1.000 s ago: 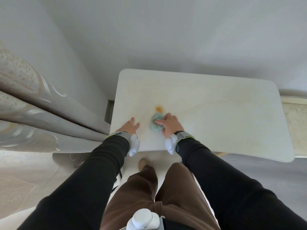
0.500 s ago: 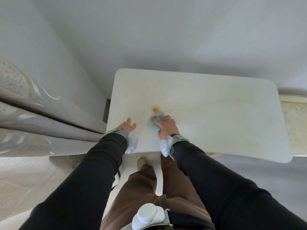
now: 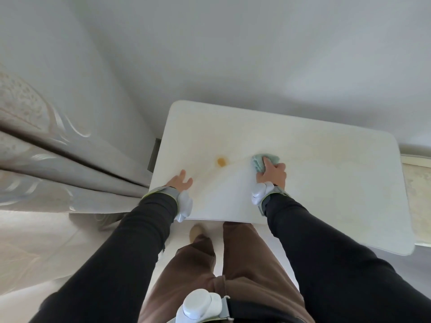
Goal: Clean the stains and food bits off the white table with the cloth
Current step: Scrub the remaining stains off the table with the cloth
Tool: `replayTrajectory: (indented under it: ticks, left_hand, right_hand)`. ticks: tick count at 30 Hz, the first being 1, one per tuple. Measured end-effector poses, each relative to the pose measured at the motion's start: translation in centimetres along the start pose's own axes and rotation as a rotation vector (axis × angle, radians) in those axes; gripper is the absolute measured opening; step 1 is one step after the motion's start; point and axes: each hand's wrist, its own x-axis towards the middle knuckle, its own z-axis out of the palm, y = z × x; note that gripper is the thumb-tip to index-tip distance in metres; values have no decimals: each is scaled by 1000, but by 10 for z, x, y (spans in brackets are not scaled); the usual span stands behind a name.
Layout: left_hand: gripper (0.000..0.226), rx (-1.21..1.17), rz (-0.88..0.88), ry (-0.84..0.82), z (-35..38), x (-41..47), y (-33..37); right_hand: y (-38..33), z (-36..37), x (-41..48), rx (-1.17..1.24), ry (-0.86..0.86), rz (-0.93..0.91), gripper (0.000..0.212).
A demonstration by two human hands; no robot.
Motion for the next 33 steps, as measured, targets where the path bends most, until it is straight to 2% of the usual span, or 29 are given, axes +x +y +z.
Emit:
replayTrajectory:
  ticks: [2, 4, 7, 10, 12, 14, 16, 17, 20, 22, 24, 27, 31, 33]
  left_hand:
    - [57, 21, -2, -9, -1, -3, 0]
    - [58, 43, 10, -19, -2, -3, -1]
    - [59, 76, 14, -111, -2, -4, -3]
    - [67, 108, 9, -96, -1, -7, -3]
    - [74, 163, 26, -128, -3, -10, -2]
    - [79, 195, 41, -150, -5, -12, -1]
    - [78, 190, 37, -162, -5, -11, -1]
    - [76, 183, 30, -169, -5, -10, -1]
    - [70, 165, 26, -176, -5, -11, -3]
    - [70, 177, 33, -167, -6, -11, -3]
    - [69, 171, 28, -169, -7, -11, -2]
    - [73, 193, 27, -176, -9, -15, -1]
    - [76, 190, 34, -147, -12, -24, 5]
    - [76, 172, 35, -128, -10, -28, 5]
  right_hand:
    - [-17, 7, -1, 23, -17, 85, 50]
    - [-37, 16, -8, -89, -65, 16, 54]
    - [-63, 35, -24, -204, -268, -343, 59]
    - [-70, 53, -44, -324, -507, -680, 55]
    - [-67, 52, -42, -347, -516, -752, 52]
    - [-61, 42, -31, -355, -455, -772, 50]
    - [-48, 27, -14, -310, -335, -692, 51]
    - [-39, 18, -7, -253, -252, -595, 50]
    - [-15, -7, 11, -75, -28, -167, 44]
    - [-15, -13, 18, -91, -13, 35, 50]
    - [-28, -7, 23, -128, -37, 58, 54]
    - [-62, 11, 15, -168, -138, -111, 56]
    - [-81, 41, -24, -293, -401, -589, 55]
    - [-73, 50, -38, -385, -471, -800, 54]
